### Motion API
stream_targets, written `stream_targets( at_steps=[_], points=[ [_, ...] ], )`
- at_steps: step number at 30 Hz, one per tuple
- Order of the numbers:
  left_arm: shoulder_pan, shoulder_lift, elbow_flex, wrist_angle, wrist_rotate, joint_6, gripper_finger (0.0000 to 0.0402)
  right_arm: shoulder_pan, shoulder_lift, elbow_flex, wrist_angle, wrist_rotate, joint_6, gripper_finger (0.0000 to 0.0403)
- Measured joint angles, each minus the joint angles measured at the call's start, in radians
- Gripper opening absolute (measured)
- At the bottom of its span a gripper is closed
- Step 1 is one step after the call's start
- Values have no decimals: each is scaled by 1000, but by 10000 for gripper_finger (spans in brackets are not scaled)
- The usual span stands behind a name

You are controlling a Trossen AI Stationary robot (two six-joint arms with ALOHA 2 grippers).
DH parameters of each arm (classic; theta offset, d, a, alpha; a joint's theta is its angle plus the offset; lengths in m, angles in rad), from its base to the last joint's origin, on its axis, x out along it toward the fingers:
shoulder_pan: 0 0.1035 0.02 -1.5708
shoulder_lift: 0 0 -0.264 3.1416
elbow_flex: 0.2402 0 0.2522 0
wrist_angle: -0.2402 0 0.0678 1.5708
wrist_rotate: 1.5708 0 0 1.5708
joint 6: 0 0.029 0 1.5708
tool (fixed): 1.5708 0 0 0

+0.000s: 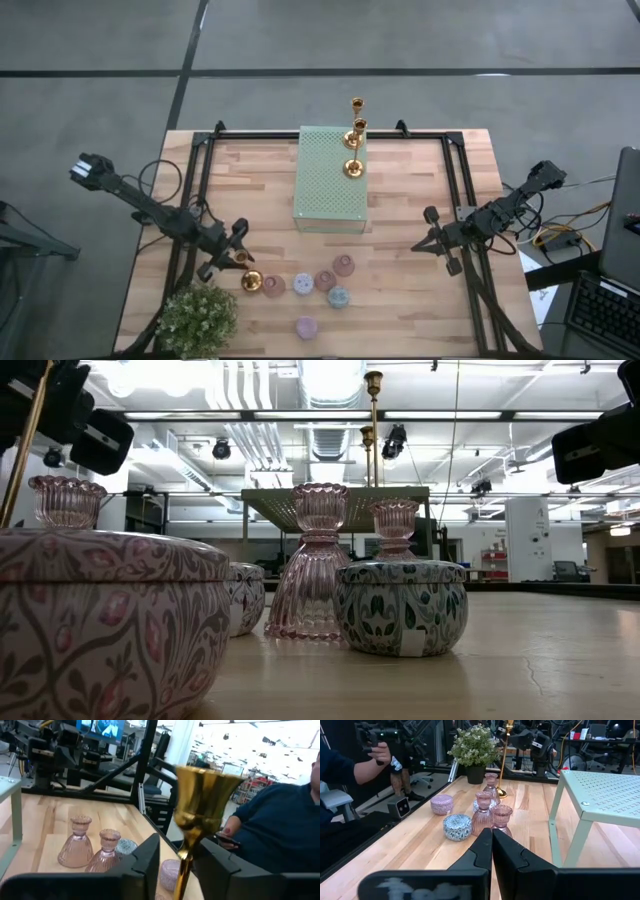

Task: Pick & Place candle stick holders
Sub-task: Put the gold candle holder on the shelf aligned with other gold candle holders

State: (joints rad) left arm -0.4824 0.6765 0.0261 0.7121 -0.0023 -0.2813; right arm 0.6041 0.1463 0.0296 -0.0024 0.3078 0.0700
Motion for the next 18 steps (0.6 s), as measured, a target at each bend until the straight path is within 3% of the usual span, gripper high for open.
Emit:
stream_targets(
  at_steps=[7, 14, 18],
  points=[
    [0, -3, 6, 49, -52, 16, 36, 0, 0, 0, 0, 0, 0, 8],
    [0, -3, 66, 49, -128, 54, 35, 0, 0, 0, 0, 0, 0, 8],
    [0, -10, 126, 44, -197, 165, 44, 0, 0, 0, 0, 0, 0, 8]
  ],
)
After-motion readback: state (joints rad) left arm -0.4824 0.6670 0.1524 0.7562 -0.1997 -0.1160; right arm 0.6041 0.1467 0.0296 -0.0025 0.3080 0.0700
